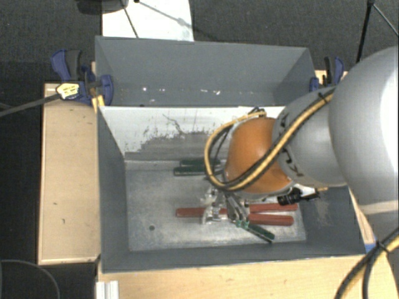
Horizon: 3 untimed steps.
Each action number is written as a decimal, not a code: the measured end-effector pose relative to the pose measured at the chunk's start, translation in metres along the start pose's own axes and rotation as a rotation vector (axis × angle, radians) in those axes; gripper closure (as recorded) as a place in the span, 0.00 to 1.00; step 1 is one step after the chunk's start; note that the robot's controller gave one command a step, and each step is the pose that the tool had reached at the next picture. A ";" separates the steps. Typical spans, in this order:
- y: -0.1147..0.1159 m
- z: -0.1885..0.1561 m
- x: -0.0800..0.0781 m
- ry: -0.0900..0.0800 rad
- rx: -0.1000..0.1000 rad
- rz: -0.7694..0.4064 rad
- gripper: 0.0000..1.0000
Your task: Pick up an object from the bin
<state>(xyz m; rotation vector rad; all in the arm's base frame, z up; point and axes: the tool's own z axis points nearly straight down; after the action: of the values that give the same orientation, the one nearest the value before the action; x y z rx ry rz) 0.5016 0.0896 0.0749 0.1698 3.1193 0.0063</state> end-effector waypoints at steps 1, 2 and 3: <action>0.000 -0.003 0.002 0.007 0.002 0.000 1.00; -0.001 -0.022 0.004 0.022 0.006 -0.001 1.00; 0.000 -0.040 0.002 0.017 0.004 -0.001 1.00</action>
Offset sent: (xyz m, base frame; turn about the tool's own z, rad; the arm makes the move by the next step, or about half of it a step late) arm 0.0001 0.0002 0.0629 0.0000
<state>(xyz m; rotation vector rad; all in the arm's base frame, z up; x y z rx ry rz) 0.4989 0.0894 0.1149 0.1685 3.1370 0.0013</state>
